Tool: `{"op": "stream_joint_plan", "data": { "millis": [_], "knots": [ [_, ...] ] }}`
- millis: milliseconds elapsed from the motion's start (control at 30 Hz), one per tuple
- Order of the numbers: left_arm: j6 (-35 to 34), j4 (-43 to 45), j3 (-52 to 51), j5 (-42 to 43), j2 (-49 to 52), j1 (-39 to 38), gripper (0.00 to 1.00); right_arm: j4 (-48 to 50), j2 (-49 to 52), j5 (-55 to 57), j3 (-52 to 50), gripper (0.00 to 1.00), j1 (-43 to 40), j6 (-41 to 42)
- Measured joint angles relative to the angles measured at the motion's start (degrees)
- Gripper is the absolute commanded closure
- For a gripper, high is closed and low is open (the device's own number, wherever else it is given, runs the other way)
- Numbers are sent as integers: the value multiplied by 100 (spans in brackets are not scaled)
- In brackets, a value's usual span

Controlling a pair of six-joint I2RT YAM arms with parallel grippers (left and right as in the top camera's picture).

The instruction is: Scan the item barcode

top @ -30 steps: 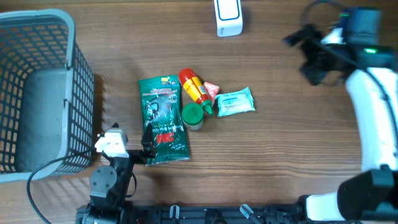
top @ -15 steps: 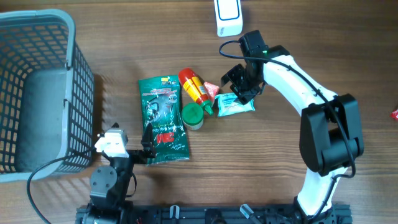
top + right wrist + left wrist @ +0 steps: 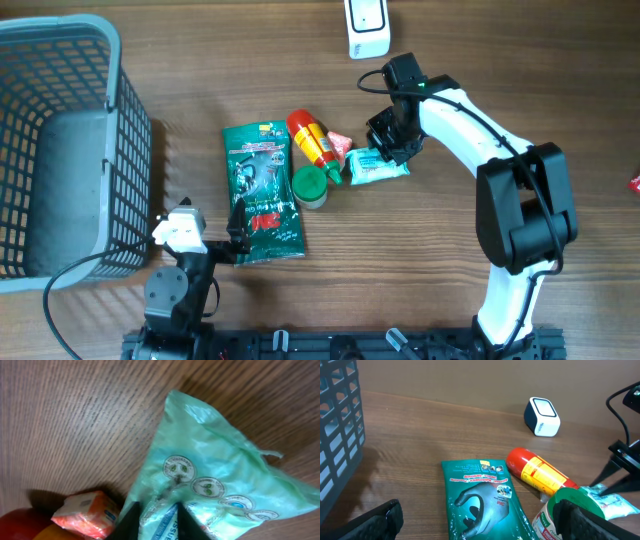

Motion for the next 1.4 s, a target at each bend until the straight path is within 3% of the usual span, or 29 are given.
{"op": "stream_joint_plan", "data": {
  "millis": [167, 300, 367, 500, 533, 567, 600, 633, 800, 933, 1000, 1067, 1200, 1333, 1400],
  "knots": [
    [-2, 0, 0, 0, 0, 0, 0, 15, 31, -151, 2, 96, -7, -841],
    [0, 0, 0, 0, 0, -2, 0, -304, 31, -79, 15, 96, -28, -2651],
    [0, 0, 0, 0, 0, -2, 0, -866, 28, 358, 39, 96, -26, -3440],
    [0, -2, 0, 0, 0, -2, 0, -1681, -39, 1392, 66, 92, -28, -4035],
    [0, -2, 0, 0, 0, -2, 0, -1707, -157, 1622, 63, 85, -42, -4144],
    [0, 0, 0, 0, 0, -2, 0, -1729, -313, 1755, 63, 65, -46, -4216],
    [0, -2, 0, 0, 0, 0, 0, -1775, -518, 1823, 59, 31, -46, -4299],
    [-2, 0, 0, 0, 0, 0, 0, -1832, -850, 1860, 59, 14, -44, -4321],
    [0, 0, 0, 0, 0, -2, 0, -1943, -1856, 1672, 61, 0, -44, -3908],
    [0, 0, 0, 0, 0, -2, 0, -1906, -1362, 1480, 37, 0, -44, -3241],
    [0, -2, 0, 0, 0, 0, 0, -1840, -802, 1375, -17, 15, -44, -2809],
    [0, 0, 0, 0, 0, 0, 0, -1742, -433, 1346, -33, 22, -44, -2549],
    [-2, 0, 0, 0, 0, 0, 0, -1792, -15, 1377, -83, 28, -44, -2194],
    [-2, 0, 0, 0, 0, -2, 0, -1818, 28, 1589, -85, 55, -44, -2002],
    [0, 0, 0, 0, 0, 0, 0, -1873, 103, 1687, -85, 75, -44, -1978]
  ]
}}
